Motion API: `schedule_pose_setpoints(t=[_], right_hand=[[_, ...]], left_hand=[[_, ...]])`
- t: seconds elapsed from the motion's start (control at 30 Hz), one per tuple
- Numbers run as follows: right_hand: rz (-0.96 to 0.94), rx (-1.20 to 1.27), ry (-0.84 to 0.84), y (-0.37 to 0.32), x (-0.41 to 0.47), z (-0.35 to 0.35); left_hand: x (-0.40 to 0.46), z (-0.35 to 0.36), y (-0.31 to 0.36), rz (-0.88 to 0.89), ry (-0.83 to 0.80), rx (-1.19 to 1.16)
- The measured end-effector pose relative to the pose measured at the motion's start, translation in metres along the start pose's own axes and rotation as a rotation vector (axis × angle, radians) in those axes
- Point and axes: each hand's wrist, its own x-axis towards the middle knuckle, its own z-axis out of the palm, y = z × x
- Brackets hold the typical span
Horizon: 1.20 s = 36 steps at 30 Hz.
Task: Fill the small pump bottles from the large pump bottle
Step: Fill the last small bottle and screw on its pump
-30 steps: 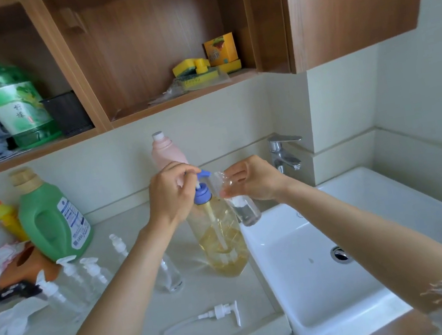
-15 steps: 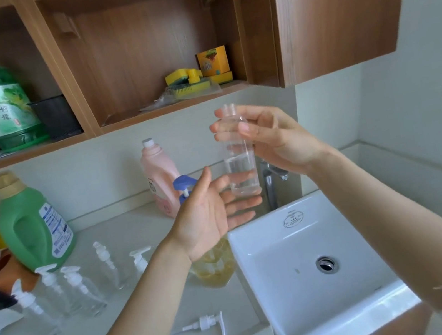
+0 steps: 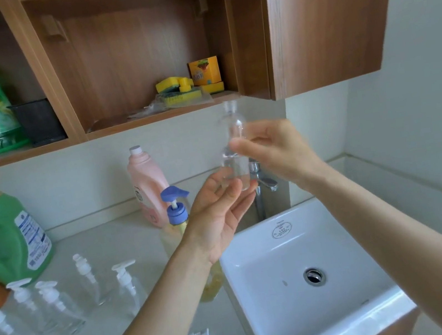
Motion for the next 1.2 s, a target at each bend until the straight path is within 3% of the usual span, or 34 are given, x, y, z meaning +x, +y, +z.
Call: schedule_pose_setpoints(t=[0.1, 0.17, 0.27, 0.37, 0.47, 0.53, 0.63, 0.73, 0.83, 0.9, 1.03, 1.13, 1.2], right_hand=[[0.049, -0.151, 0.066, -0.002, -0.004, 0.011], [0.043, -0.043, 0.053, -0.003, -0.002, 0.011], [-0.017, 0.279, -0.073, -0.005, 0.005, 0.009], [-0.058, 0.392, -0.222, -0.004, 0.009, 0.011], [-0.025, 0.496, -0.342, -0.002, 0.009, 0.017], [-0.021, 0.418, -0.32, 0.0, 0.009, 0.023], [-0.069, 0.067, -0.216, 0.005, 0.005, 0.037], [-0.035, 0.002, -0.1, 0.007, 0.002, 0.046], [-0.048, 0.028, -0.055, 0.008, 0.003, 0.051], [-0.051, 0.066, -0.073, 0.01, 0.004, 0.054], [-0.001, 0.136, -0.079, 0.022, 0.006, 0.051], [0.085, 0.04, -0.134, 0.048, 0.002, 0.047], [0.167, -0.042, -0.234, 0.069, -0.008, 0.053]], left_hand=[[0.003, 0.001, -0.001, 0.148, 0.146, 0.26], [0.005, -0.001, 0.0, 0.212, 0.158, 0.37], [0.003, -0.006, 0.012, 0.072, -0.018, 0.15], [-0.004, -0.008, 0.018, -0.124, -0.224, -0.026], [-0.009, -0.011, 0.017, -0.141, -0.192, -0.083], [-0.01, -0.013, 0.018, -0.082, -0.108, -0.055], [-0.012, -0.015, 0.018, 0.034, 0.083, 0.179], [-0.015, -0.017, 0.018, 0.217, 0.264, 0.502], [-0.015, -0.02, 0.014, 0.333, 0.397, 0.662], [-0.014, -0.026, 0.016, 0.354, 0.405, 0.767], [-0.013, -0.049, 0.042, 0.301, 0.216, 1.196], [-0.012, -0.077, 0.068, 0.489, 0.362, 1.462], [-0.011, -0.089, 0.072, 0.503, 0.38, 1.522]])
